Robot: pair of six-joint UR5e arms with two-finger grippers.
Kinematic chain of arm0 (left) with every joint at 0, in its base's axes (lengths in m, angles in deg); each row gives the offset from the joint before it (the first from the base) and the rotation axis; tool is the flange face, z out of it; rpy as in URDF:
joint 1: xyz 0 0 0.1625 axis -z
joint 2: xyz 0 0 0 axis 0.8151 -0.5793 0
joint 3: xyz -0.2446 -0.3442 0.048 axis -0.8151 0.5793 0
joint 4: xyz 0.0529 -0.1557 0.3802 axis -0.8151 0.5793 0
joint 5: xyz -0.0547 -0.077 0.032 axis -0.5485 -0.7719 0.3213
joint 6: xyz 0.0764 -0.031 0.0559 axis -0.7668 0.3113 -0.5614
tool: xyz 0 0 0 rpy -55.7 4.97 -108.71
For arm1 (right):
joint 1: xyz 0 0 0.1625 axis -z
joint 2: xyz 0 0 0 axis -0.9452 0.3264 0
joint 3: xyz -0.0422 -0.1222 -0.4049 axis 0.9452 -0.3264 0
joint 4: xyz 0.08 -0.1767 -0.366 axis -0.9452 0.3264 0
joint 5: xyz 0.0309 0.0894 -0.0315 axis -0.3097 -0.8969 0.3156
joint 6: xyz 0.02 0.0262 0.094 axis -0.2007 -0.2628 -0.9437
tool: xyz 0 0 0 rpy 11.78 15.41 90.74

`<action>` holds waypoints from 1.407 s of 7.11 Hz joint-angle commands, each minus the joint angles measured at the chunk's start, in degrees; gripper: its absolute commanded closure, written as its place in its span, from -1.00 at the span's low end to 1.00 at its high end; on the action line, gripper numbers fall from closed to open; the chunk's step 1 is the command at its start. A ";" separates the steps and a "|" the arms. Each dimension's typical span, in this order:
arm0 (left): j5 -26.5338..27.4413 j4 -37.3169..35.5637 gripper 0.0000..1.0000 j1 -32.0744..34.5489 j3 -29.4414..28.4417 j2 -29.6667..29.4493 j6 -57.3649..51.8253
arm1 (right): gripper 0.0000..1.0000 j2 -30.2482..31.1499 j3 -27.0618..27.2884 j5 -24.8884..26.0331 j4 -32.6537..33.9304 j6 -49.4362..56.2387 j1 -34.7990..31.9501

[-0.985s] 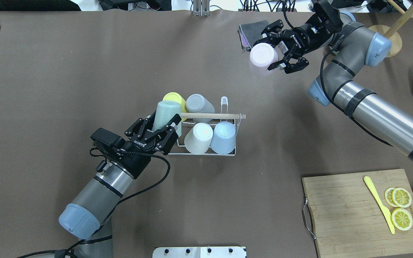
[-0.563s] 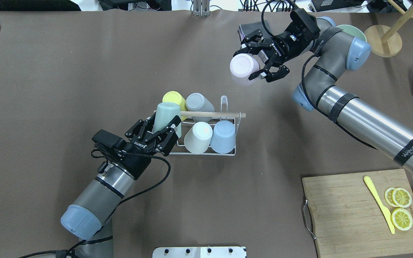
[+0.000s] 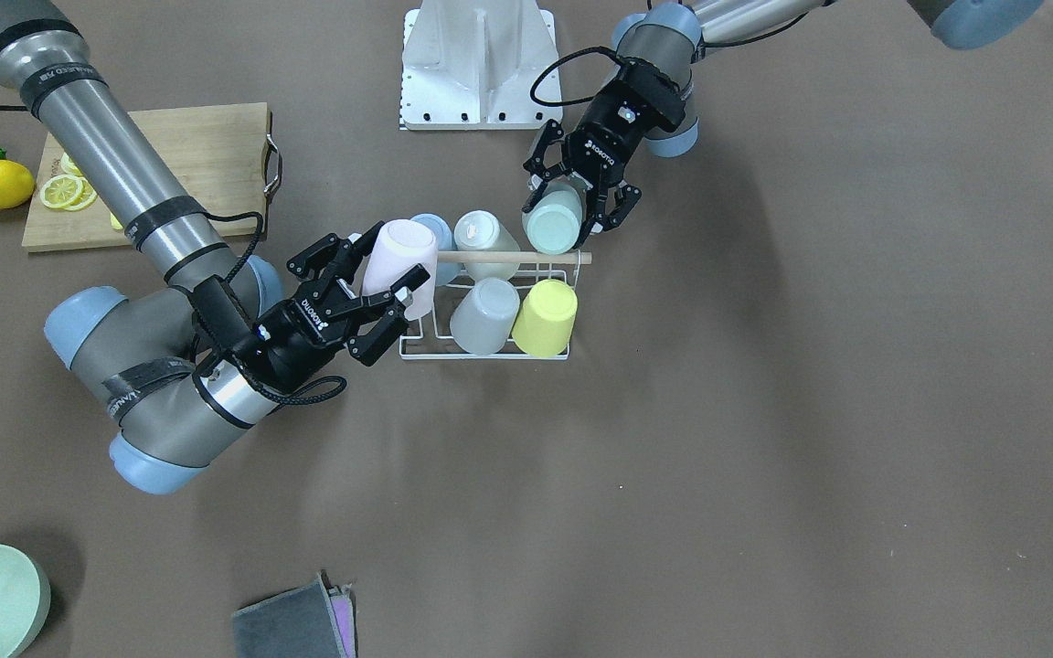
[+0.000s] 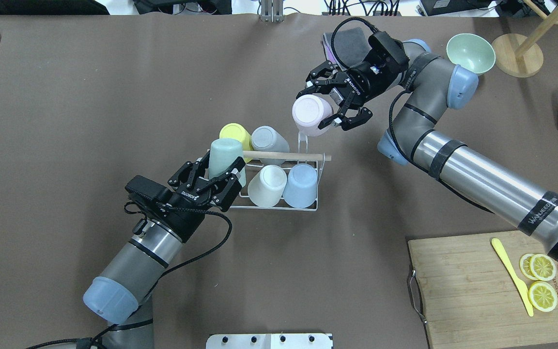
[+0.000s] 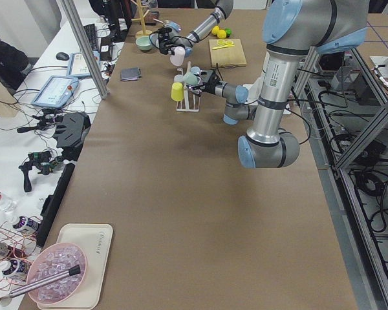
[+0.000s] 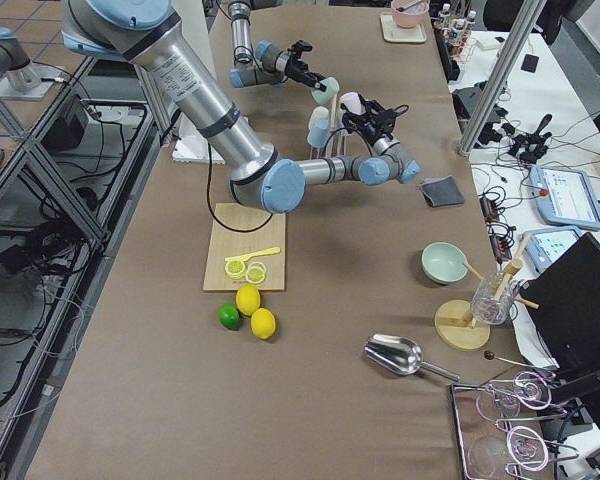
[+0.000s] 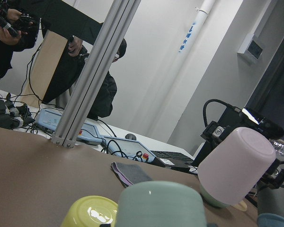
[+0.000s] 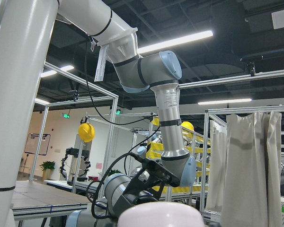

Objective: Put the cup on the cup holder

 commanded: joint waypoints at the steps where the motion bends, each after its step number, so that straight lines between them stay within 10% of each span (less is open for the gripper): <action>1: 1.31 0.02 -0.96 -0.11 0.09 -0.09 -1.33 | 0.15 -0.05 -0.04 0.11 0.43 -0.09 1.33; 6: 0.96 -0.16 -0.96 3.56 4.56 0.18 -1.41 | 0.10 -0.75 0.13 0.03 2.36 -0.09 2.30; 7: 0.61 -0.50 -0.96 6.89 5.01 0.35 -1.59 | -0.05 -0.92 0.13 0.03 2.62 -0.09 2.39; 8: 0.43 -0.68 -0.96 11.27 4.84 0.44 -1.59 | -0.77 -0.84 0.13 -0.06 2.63 -0.18 2.39; 10: -5.87 -1.65 -0.96 19.36 3.61 0.53 -1.59 | -1.00 -0.66 0.39 -0.15 2.54 -0.18 2.22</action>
